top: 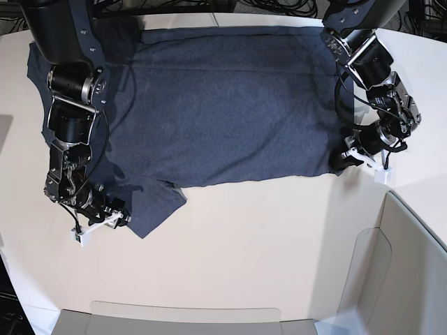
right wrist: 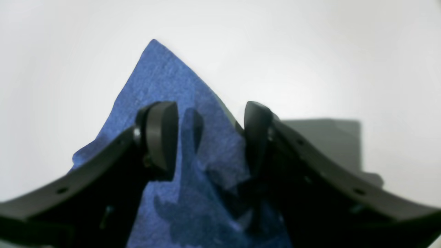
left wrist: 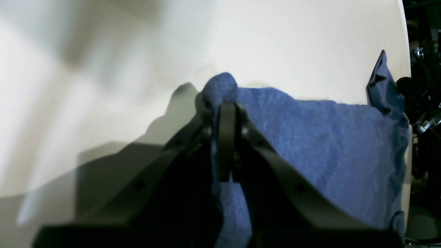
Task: Layout the t-shirt on the table in an organized manner, then fold the t-shirt properly
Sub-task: 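Grasp the shirt side edges with both grippers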
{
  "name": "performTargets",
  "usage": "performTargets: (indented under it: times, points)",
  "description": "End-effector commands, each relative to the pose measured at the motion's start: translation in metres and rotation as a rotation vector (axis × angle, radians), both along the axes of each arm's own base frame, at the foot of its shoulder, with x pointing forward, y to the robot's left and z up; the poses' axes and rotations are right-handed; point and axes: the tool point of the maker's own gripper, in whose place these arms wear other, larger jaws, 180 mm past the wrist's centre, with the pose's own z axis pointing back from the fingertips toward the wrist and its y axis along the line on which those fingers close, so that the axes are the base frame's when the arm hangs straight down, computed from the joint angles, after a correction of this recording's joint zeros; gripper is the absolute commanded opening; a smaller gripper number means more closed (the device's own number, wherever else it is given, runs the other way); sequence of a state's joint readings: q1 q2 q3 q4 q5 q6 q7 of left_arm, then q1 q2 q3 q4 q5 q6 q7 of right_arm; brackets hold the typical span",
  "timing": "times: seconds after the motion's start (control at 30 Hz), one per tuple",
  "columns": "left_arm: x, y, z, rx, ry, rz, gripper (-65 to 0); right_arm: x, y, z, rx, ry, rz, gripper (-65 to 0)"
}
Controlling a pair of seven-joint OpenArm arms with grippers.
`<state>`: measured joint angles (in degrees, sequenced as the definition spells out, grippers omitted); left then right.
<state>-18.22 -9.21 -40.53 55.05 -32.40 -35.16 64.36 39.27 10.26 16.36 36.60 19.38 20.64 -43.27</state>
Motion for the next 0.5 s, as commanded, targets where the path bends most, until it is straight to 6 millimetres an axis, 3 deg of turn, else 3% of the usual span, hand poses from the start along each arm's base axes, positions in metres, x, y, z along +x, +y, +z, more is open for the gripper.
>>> performTargets:
  times: [0.0,0.1,0.27,0.47]
  points:
    - [-0.030,-0.003,-0.027,0.054,0.166,-0.075,-63.9,0.003,0.001,0.007,-0.013,-0.004,0.021,-34.9]
    - [-0.030,-0.003,-0.027,0.053,0.165,-0.075,-63.9,-0.003,0.007,-0.003,-0.011,0.014,0.032,-41.8]
    - [-0.031,-0.003,-0.027,0.053,0.166,-0.073,-63.9,-0.007,0.018,-0.010,-0.027,0.031,0.068,-63.9]
    - [-0.030,-0.003,-0.026,0.053,0.162,-0.075,-64.2,-0.011,0.022,-0.014,-0.046,0.038,0.091,-65.0]
